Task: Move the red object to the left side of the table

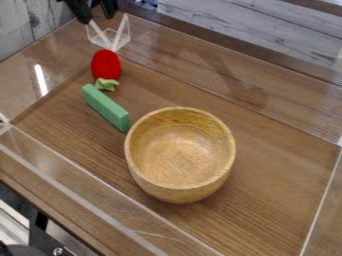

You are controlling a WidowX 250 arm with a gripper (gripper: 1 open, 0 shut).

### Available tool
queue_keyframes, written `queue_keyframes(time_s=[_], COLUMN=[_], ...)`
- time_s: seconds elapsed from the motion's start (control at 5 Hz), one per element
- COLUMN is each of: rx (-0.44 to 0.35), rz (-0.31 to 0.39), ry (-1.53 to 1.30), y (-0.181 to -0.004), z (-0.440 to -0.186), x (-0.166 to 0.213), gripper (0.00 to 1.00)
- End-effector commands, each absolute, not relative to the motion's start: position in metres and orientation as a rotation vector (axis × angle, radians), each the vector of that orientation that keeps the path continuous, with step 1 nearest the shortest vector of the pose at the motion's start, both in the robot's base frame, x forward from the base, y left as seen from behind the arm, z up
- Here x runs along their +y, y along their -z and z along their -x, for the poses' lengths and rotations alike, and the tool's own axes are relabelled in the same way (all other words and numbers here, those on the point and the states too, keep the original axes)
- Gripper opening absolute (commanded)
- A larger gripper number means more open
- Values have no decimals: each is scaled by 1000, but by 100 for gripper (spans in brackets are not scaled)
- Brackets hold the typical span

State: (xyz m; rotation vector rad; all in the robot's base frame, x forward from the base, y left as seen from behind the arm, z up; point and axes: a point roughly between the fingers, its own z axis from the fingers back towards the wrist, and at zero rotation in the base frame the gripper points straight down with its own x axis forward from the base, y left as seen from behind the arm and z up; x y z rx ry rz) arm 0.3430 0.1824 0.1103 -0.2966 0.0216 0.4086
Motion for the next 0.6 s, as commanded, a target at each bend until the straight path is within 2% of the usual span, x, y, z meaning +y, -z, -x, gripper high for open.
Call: queue_keyframes(time_s=[0.0, 0.2, 0.4], rx=[-42, -29, -25], rz=[252, 243, 235], ry=[-381, -381, -461], y=[-135, -133, -119], z=[-355, -361, -363], x=[189, 191, 197], gripper=[0, 0, 0])
